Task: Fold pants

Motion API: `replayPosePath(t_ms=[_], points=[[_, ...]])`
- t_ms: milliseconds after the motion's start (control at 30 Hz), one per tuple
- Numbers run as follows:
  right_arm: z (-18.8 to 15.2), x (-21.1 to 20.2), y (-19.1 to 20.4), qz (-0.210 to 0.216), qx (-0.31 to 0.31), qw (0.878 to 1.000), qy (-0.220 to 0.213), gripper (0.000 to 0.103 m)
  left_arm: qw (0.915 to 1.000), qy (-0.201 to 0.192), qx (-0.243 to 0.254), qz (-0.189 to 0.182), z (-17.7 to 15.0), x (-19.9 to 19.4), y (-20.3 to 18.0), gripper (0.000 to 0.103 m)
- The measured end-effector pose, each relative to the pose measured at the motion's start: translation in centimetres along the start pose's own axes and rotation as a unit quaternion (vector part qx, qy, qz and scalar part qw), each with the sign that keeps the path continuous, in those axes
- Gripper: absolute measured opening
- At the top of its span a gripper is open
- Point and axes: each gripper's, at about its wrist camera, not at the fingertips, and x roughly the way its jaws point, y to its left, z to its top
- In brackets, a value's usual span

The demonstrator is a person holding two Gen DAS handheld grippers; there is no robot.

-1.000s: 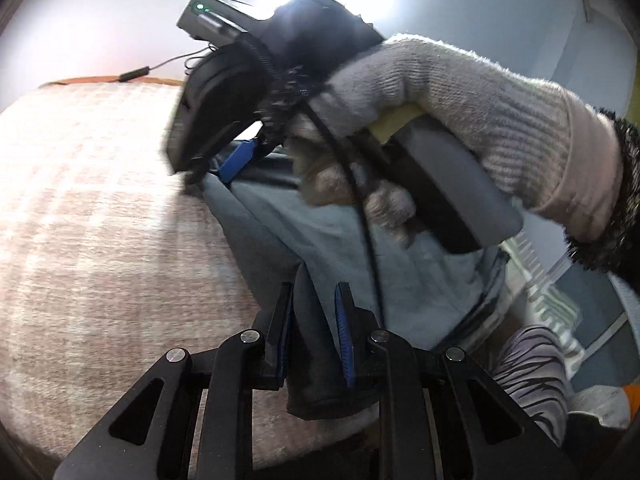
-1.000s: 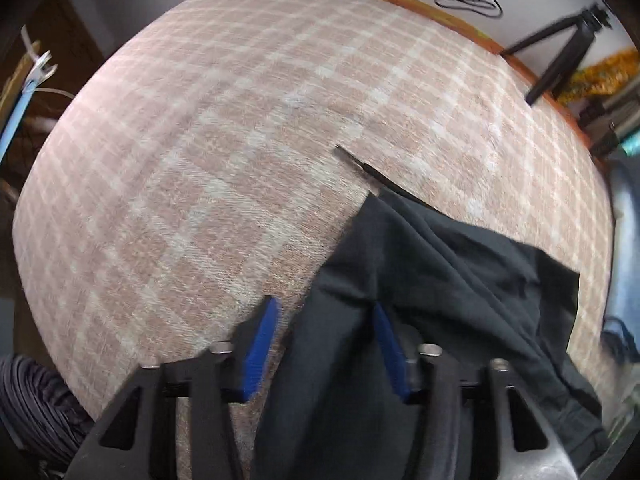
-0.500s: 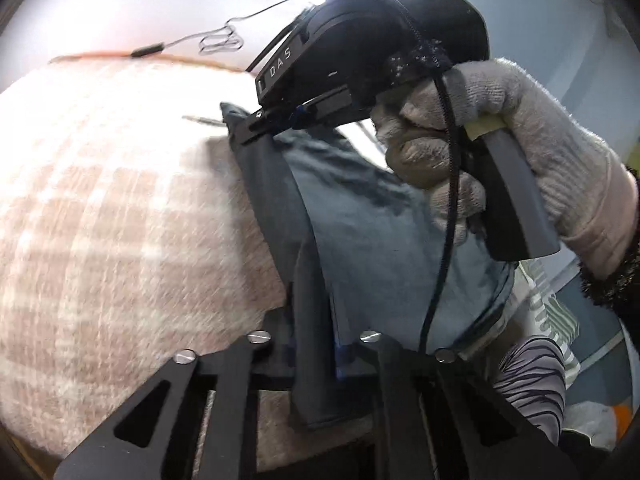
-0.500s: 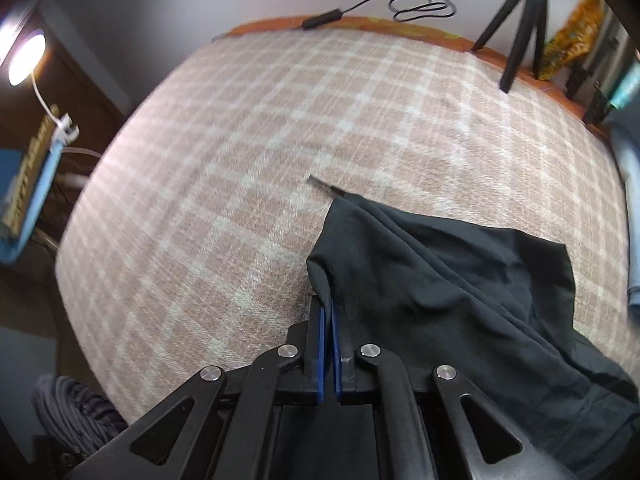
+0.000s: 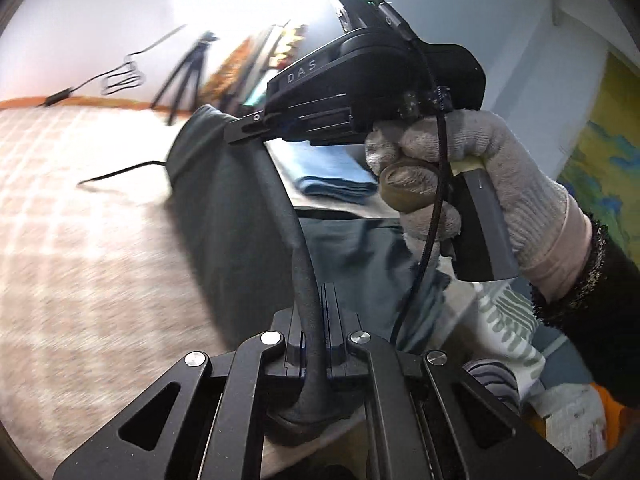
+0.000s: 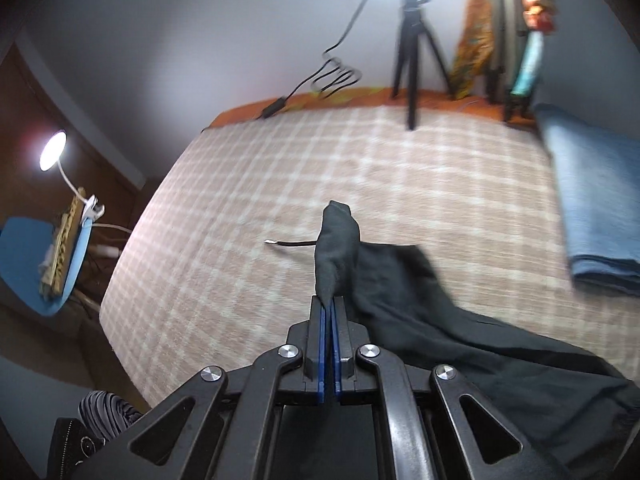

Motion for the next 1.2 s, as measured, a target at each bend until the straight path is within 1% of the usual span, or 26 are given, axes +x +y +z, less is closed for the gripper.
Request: replayPosePath(t_ms=[200,333,400,600,733,967,1067,1200], points=[[-0.2,-3.9,-5.1,-0.021,0.024,0.999,-0.026,0.0,0.9984,0.014,0.037,-0.041,1.8,3.1,-3.9,0.004],[-1.1,-5.9,-8.9,-0.04,0.039,0.998,-0.035,0.0,0.9962,0.029,0.048,-0.066,2.6,5.5,-5.9,0.004],[-1.6,-7.2,-11.2,-0.05,0.051,0.997,-0.039,0.0,0.9948,0.038,0.051,-0.08,2.6,7.3,-7.3,0.004],[-3.0,-9.6,-16.7,-0.078,0.076,0.993,-0.039,0.0,0.9896,0.063,0.063,-0.113,2.8,11.2,-10.8,0.004],[-4.0,-10.2,-20.0,-0.094,0.091,0.991,-0.032,0.0,0.9865,0.079,0.063,-0.129,2.8,13.7,-12.5,0.004],[-6.6,-11.0,-24.5,-0.111,0.113,0.987,-0.019,0.0,0.9813,0.103,0.07,-0.146,2.4,16.6,-15.1,0.004],[-7.8,-11.1,-26.2,-0.112,0.123,0.986,-0.016,0.0,0.9806,0.11,0.081,-0.141,2.2,17.4,-15.7,0.004],[-9.0,-10.6,-28.1,-0.103,0.146,0.984,-0.014,0.0,0.9799,0.125,0.089,-0.127,1.6,18.3,-15.9,0.004]])
